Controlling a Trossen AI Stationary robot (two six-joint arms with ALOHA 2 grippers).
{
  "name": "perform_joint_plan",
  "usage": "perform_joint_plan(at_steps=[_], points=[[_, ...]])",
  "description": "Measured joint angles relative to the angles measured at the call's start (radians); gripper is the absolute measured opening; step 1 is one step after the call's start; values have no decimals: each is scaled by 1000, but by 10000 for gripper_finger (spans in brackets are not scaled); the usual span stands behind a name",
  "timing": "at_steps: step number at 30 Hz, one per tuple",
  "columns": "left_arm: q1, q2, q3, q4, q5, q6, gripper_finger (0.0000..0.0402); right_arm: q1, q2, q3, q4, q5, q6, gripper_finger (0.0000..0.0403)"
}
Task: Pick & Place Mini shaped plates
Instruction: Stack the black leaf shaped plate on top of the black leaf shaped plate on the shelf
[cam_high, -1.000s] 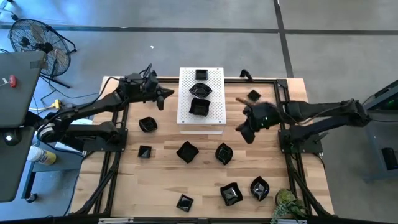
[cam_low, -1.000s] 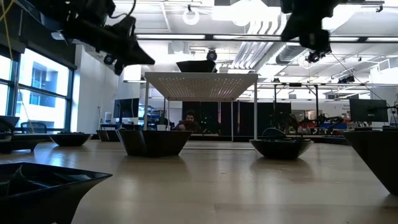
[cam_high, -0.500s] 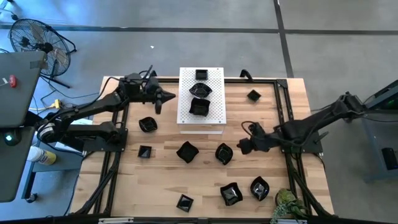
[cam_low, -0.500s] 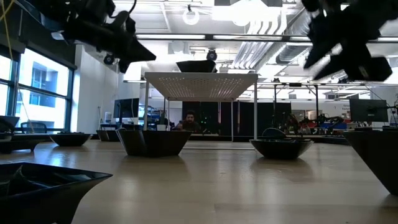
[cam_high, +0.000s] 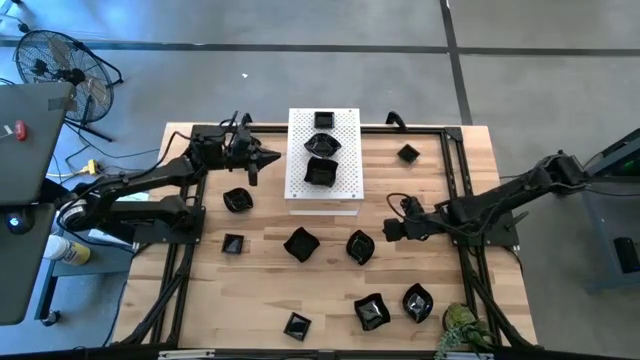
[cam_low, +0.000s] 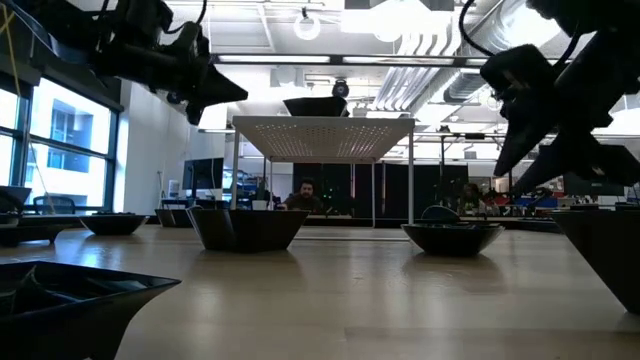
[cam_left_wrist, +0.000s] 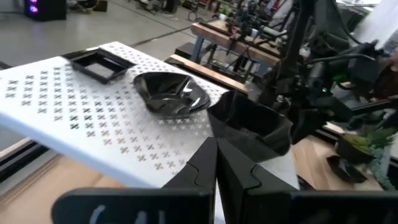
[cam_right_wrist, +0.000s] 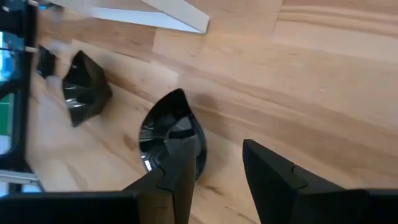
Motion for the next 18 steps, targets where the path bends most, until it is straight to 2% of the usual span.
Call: perform_joint_plan(at_steps=[3,8,13,18], points=[[0,-9,-1,3,-49,8,0,-31,68,0,45,-48,-51,129],[0,-9,-2,3,-62,3,0,-124,176,53,115,-205,-266,128],[0,-9,-2,1,-61,-26,0,-201,270,132,112,-278,-492,128],[-1,-9,-2,-4,-53,-43,0,-233,388,169,112,-331,-613,128]])
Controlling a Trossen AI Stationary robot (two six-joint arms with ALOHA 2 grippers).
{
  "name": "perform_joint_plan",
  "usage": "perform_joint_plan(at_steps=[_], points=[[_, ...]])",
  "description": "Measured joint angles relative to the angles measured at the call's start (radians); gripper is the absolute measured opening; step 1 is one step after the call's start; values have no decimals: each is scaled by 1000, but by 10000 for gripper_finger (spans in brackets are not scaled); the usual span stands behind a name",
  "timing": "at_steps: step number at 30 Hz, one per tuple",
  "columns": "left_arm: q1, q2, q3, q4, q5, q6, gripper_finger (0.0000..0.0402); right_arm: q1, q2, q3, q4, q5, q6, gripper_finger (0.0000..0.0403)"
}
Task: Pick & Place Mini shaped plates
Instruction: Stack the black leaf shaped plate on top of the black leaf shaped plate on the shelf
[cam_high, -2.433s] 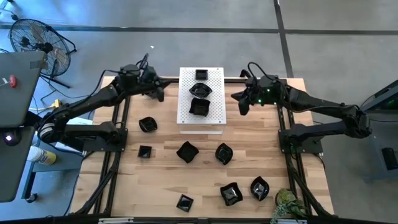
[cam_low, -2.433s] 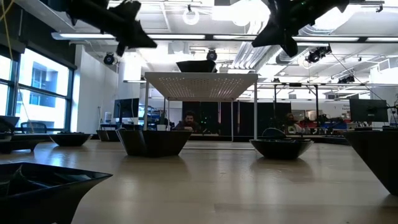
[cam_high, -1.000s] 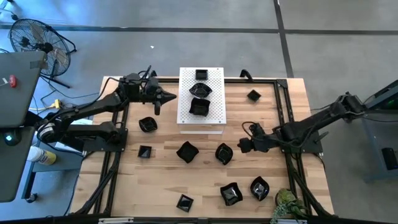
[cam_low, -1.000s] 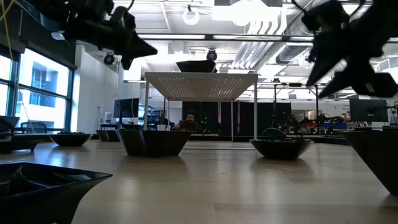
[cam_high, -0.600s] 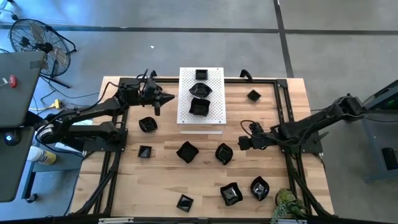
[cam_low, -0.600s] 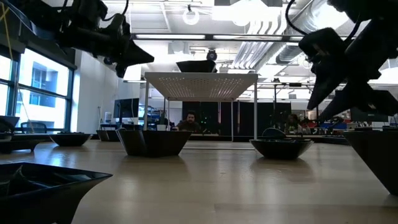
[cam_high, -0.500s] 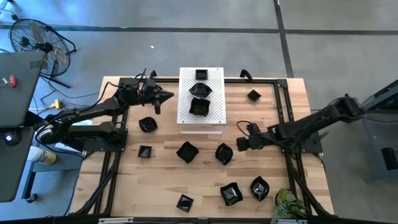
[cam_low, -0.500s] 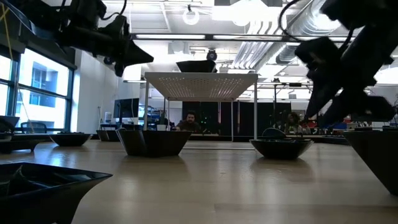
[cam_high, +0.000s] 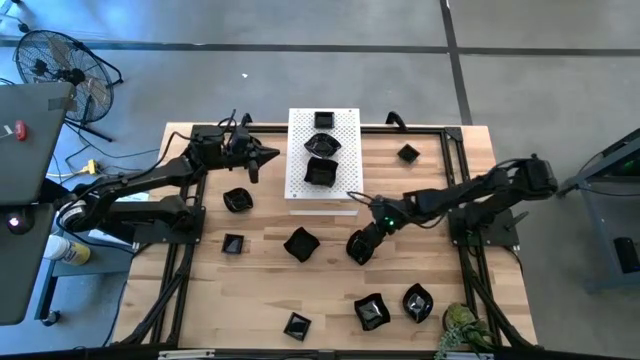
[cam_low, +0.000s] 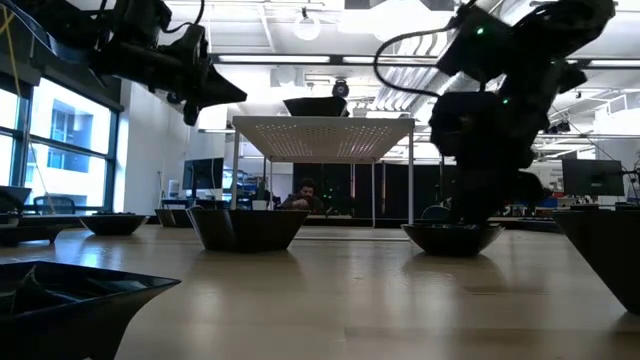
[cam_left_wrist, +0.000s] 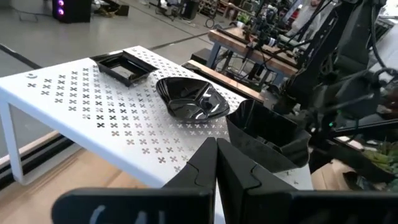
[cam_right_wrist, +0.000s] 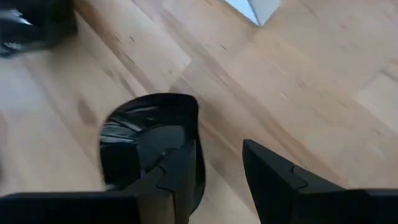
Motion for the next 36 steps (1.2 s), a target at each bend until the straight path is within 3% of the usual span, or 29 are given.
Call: perform_joint_plan(at_steps=[4,15,23,31,36], points=[[0,0,0,0,23,-8,0,3,54,29,18,-16,-37,115],[0,0,0,0,26,-8,0,8,83,36,42,-19,-31,7],[0,0,0,3,13,-8,0,8,36,36,55,2,41,15],[0,0,2,15,-38,-7,0,63,-135,36,52,87,157,3],[0,1,3,7,-49,10,0,75,-156,36,-43,104,224,33]])
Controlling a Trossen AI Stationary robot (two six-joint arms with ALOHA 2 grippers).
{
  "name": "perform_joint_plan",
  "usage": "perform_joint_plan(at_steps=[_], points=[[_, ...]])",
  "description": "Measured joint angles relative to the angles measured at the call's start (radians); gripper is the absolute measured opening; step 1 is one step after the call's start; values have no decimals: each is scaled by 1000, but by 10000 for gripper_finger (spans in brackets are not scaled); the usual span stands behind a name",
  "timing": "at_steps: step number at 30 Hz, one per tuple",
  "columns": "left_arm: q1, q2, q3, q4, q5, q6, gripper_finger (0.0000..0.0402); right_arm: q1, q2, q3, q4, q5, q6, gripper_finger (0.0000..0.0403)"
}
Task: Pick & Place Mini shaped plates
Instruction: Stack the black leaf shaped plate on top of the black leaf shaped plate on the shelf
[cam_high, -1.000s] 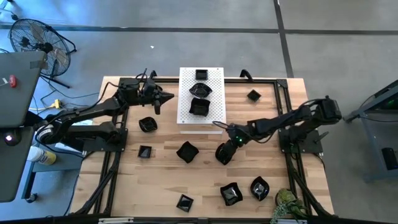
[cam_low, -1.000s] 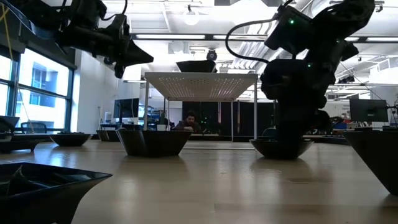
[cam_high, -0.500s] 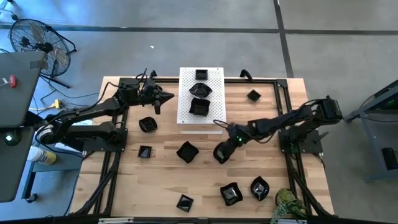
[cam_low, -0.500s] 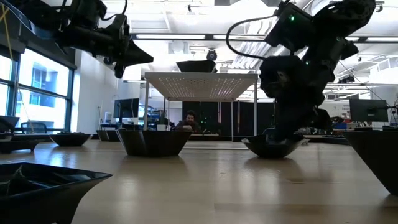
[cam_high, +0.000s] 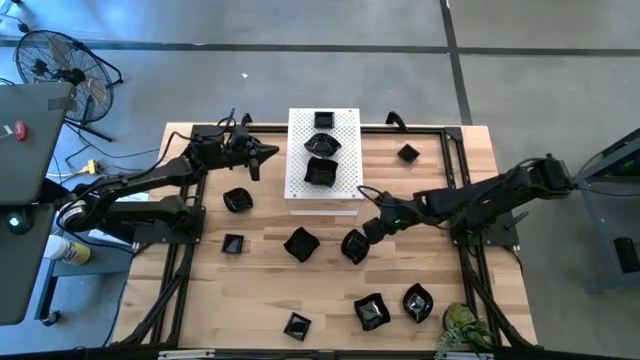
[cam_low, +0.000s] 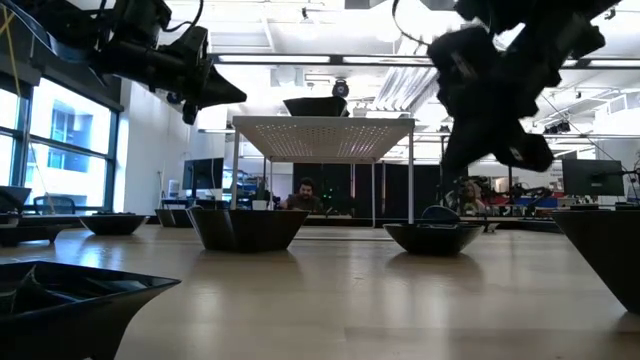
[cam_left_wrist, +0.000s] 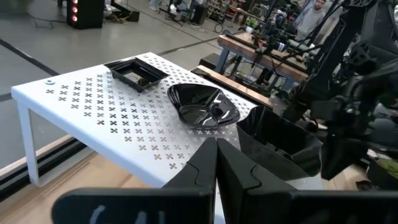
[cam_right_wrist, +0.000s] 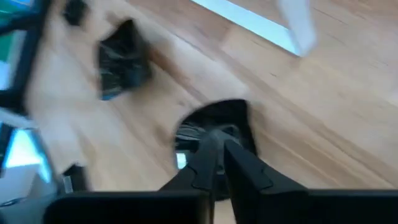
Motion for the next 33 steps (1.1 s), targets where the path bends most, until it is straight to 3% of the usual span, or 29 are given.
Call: perform_joint_plan(at_steps=[4,8,13,24,33], points=[[0,0,0,0,0,1,0,23,46,0,-23,-51,69,83],[0,0,0,-2,0,0,0,66,81,-1,-22,-21,181,125],[0,0,1,-3,-4,-10,0,112,123,-1,-22,47,328,136],[0,0,1,-9,-5,-10,0,143,247,-2,83,81,410,74],[0,0,1,-10,-4,-22,0,142,243,-2,94,91,410,6]])
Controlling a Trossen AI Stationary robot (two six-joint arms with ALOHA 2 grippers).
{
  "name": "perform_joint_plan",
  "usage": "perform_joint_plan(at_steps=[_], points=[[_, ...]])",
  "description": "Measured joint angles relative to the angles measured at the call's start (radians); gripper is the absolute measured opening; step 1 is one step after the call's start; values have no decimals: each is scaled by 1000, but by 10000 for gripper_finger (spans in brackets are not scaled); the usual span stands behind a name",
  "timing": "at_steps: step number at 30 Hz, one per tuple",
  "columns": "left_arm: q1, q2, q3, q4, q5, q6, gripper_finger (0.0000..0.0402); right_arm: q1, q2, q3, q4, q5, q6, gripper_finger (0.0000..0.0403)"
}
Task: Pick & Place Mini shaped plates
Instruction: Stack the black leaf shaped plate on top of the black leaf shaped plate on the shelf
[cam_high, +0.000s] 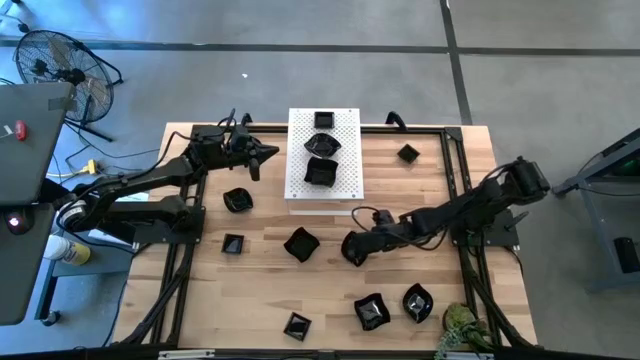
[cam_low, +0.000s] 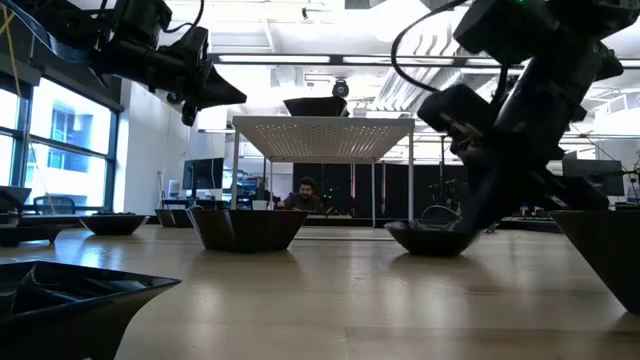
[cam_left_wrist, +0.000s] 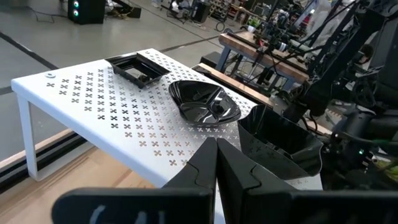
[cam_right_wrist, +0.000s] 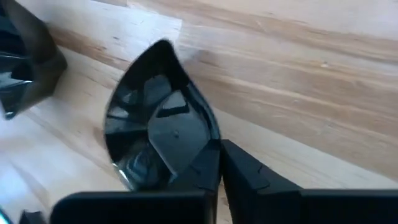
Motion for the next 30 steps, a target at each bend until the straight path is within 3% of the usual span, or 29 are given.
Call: perform_joint_plan(at_steps=[12,18,24,30], points=[[0,0,0,1,-1,3,0,-8,-220,5,-34,-37,-79,3],[0,0,0,3,-2,3,0,-72,-376,153,-268,-81,-246,10],[0,0,0,3,-3,3,0,-274,-406,419,-513,-127,-575,11],[0,0,0,3,-32,3,0,-570,-282,687,-645,-325,-981,12]])
